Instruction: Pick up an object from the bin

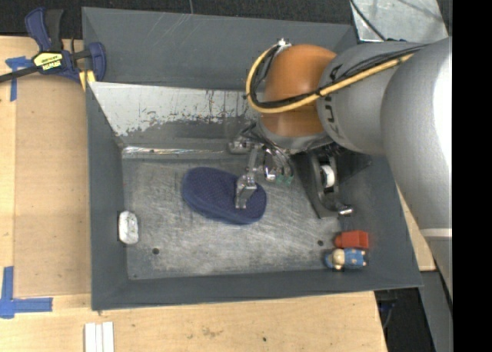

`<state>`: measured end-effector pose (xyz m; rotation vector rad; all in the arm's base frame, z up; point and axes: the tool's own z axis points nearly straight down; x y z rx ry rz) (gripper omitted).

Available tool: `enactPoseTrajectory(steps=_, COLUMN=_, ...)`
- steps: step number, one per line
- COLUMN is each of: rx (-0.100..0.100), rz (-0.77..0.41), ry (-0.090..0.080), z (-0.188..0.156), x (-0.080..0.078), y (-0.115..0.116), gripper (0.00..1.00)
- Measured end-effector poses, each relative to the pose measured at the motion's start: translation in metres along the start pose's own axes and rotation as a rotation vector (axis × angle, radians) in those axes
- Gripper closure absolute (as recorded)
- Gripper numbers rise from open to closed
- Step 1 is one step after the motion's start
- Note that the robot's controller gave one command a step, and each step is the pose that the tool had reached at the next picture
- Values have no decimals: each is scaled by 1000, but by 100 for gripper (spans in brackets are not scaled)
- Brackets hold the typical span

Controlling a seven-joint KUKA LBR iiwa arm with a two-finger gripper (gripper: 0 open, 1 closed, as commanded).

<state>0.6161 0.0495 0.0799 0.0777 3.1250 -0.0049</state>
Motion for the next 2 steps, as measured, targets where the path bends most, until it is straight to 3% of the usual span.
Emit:
enactPoseTrajectory(steps=1, rx=-3, rz=4, ry=11, z=-2, x=1, y=0, gripper=100)
enactPoseTrajectory(steps=2, rx=-4, rz=2, ry=4, z=-148, x=13, y=-2, gripper=100)
